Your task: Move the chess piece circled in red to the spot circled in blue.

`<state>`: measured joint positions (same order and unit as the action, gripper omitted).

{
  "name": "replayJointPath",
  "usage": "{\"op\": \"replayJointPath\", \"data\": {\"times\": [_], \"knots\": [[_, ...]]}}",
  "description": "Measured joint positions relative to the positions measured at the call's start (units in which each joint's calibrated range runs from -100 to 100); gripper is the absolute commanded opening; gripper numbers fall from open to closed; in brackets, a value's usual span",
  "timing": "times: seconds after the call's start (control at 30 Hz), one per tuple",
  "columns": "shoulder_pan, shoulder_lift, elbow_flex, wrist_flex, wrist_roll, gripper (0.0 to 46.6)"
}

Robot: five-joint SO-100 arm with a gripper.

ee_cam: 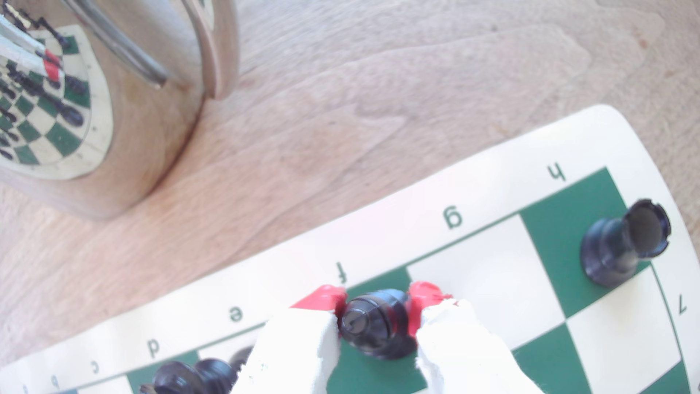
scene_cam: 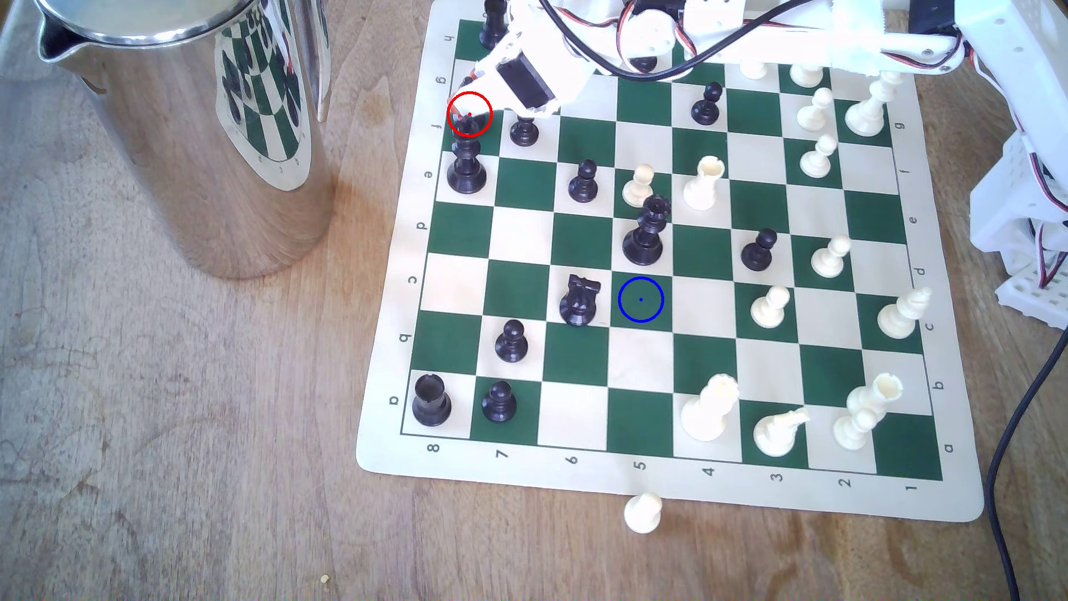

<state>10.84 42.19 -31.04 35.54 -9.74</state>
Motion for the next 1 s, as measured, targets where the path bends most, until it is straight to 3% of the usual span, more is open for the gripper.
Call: {"op": "replayJointPath", "data": {"times": [0.57,0.73,1.0], "knots": [[2.36,-5.28,3.43,0.0,0.1,0.3],[3.24,-13.49,10.03,-0.32,0.63,0.3],[1.55,-35.78,30.55,-1.2,0.78,0.3]]}}
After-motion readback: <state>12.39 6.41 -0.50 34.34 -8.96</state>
